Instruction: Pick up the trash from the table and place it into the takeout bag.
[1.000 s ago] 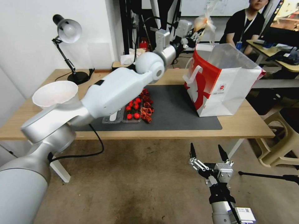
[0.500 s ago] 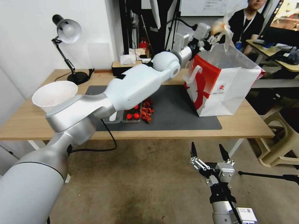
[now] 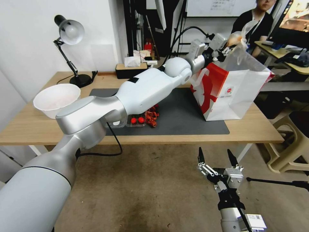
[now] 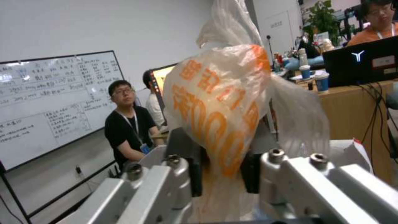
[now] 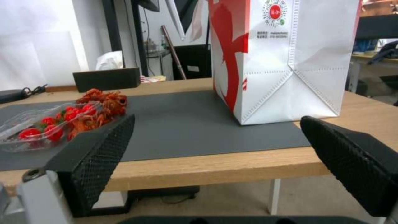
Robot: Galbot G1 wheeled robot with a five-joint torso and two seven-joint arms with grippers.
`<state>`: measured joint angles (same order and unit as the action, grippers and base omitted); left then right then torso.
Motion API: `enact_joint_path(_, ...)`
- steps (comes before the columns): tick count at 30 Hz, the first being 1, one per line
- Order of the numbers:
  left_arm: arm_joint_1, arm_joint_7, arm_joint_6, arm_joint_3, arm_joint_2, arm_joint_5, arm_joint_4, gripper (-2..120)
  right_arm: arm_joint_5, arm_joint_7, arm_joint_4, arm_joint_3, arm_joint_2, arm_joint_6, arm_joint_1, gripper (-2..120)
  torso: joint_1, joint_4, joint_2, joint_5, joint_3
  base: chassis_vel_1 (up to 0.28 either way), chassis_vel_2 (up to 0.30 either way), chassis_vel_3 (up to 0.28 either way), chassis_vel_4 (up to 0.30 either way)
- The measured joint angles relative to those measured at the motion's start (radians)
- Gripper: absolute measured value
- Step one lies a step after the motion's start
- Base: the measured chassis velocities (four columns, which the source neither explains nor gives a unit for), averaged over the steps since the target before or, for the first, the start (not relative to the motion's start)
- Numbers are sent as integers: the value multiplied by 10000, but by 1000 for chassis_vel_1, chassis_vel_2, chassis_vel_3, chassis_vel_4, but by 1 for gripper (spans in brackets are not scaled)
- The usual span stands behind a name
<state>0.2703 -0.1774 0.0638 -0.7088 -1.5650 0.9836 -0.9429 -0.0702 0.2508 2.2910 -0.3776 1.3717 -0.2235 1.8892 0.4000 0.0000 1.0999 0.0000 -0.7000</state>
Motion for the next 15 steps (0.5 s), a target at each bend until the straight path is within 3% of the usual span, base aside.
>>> enact_joint_path(10,-28,334,-255,48,453,-121,-628,63,160,-43,94,146,187,-90,102,100,-1,-1,0,-2,1,0,0,0,0)
enact_joint_path(15,-49,361,-393,29,693,-166,-856,75,196,-59,117,197,208,-94,107,100,-1,3,0,-2,1,0,0,0,0)
